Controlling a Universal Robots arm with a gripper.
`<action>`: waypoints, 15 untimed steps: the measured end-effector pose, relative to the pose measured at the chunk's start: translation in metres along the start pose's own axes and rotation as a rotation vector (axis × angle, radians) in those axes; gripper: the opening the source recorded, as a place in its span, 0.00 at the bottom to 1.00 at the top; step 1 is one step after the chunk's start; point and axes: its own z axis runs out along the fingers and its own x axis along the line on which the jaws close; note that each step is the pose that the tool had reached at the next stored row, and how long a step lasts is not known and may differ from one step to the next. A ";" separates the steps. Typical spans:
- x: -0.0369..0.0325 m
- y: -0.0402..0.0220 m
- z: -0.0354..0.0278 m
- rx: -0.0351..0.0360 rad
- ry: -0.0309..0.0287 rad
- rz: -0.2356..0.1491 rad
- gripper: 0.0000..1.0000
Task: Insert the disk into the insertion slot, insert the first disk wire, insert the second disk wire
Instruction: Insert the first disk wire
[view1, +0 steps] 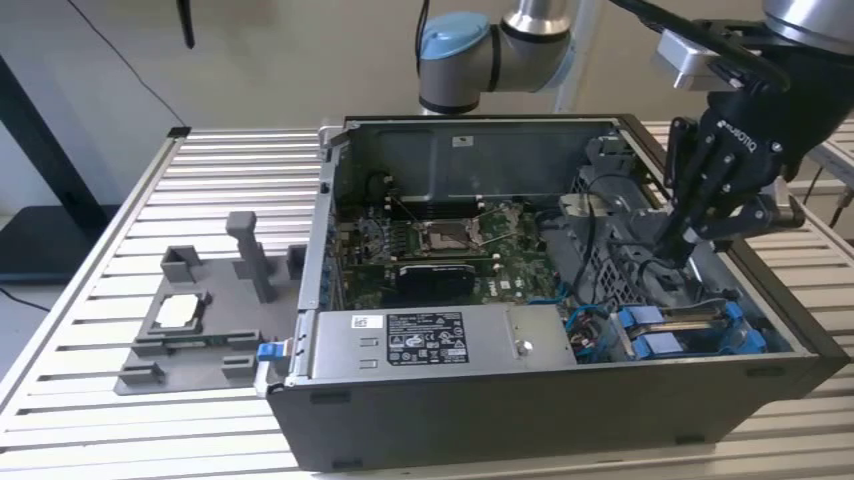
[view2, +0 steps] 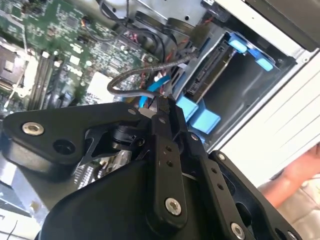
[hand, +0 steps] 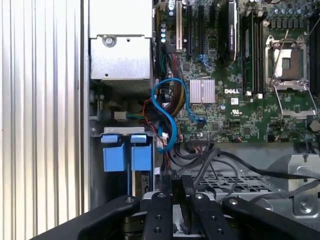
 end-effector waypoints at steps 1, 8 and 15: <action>0.0000 0.0000 0.0002 0.0041 0.0102 0.001 0.19; 0.0000 -0.0001 0.0025 0.0796 0.0301 0.002 0.19; 0.0001 0.0003 0.0057 0.1496 0.0448 0.003 0.19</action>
